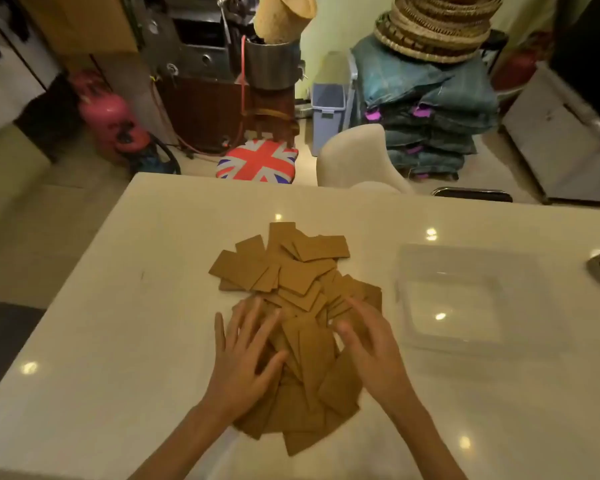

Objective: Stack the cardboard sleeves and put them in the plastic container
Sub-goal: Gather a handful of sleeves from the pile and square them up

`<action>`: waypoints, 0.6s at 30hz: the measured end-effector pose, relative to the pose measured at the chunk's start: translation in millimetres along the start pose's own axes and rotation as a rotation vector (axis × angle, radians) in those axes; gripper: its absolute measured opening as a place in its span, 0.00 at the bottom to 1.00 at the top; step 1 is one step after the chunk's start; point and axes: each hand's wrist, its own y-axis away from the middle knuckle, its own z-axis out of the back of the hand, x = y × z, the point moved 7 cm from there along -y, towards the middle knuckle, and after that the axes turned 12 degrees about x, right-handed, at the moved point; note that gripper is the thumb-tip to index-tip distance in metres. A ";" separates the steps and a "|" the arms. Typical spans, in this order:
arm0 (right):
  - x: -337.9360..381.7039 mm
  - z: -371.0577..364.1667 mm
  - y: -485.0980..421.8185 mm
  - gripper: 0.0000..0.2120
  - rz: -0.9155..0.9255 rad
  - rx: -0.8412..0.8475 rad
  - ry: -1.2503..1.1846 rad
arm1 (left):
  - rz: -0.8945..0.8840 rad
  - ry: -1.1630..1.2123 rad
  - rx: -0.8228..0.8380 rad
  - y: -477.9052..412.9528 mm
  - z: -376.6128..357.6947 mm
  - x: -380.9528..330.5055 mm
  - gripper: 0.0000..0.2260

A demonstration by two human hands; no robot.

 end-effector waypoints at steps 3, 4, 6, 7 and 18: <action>-30.1 -44.5 0.0 0.27 -0.130 -0.021 0.383 | 0.099 -0.095 0.030 -0.9 -15.9 2.4 0.26; -33.6 -57.8 3.7 0.29 -0.146 -0.040 0.473 | 0.091 -0.041 0.012 -0.7 -18.3 -0.2 0.24; -32.9 -74.7 -2.7 0.30 -0.105 -0.055 0.539 | 0.085 0.162 -0.102 -2.5 -10.7 0.5 0.19; -28.2 -78.8 -8.3 0.29 -0.060 -0.050 0.510 | 0.098 0.251 -0.157 -3.5 -6.0 2.5 0.17; -37.1 -76.5 28.0 0.32 -0.361 -0.233 0.451 | 0.399 0.505 -0.347 23.9 3.7 0.2 0.27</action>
